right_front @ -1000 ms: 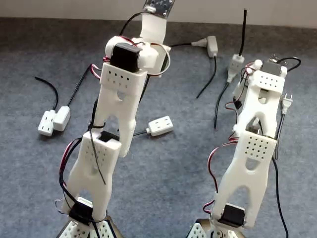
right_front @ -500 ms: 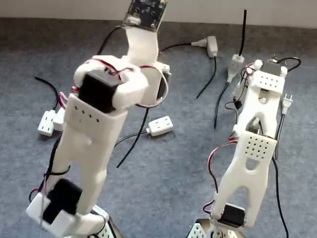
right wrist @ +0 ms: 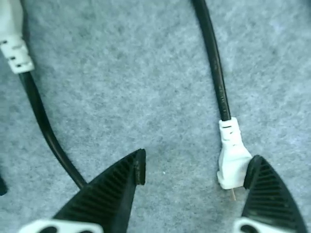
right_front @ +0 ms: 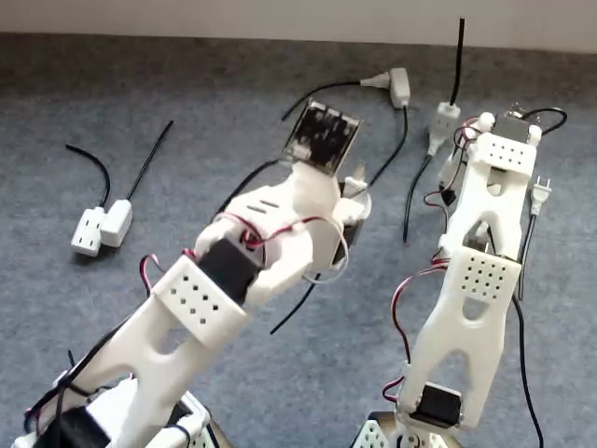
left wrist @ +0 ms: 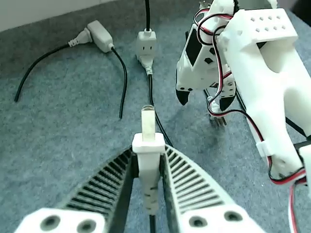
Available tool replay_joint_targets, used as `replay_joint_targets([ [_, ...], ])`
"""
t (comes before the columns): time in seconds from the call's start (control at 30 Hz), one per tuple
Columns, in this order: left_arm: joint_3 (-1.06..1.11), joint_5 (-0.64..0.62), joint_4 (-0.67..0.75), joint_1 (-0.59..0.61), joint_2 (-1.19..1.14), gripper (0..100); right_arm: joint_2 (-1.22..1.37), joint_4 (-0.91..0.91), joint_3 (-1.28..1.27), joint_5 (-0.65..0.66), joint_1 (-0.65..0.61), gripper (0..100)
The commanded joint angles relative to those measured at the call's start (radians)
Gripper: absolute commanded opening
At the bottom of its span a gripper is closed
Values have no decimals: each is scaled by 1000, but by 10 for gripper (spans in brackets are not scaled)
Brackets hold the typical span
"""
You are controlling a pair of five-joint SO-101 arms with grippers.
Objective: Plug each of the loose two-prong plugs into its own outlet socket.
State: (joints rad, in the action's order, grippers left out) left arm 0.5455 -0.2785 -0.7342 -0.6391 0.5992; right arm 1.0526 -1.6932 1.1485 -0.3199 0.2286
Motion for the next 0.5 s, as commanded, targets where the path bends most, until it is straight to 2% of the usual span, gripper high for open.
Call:
replay_joint_targets([
  [0.0, 231, -2, 341, -41, 104, 5, -16, 8, 13, -5, -2, 322],
  [0.13, 484, 2, 723, -67, 153, 5, -19, 7, 13, -5, -2, 322],
  [0.23, 602, 2, 956, -67, 154, 5, -21, 5, 24, -5, -2, 322],
  [0.3, 645, 2, 1043, -65, 153, 5, -21, -10, 71, -5, -2, 322],
  [0.47, 702, 3, 1132, -68, 153, 5, -19, -70, 246, -5, -1, 322],
])
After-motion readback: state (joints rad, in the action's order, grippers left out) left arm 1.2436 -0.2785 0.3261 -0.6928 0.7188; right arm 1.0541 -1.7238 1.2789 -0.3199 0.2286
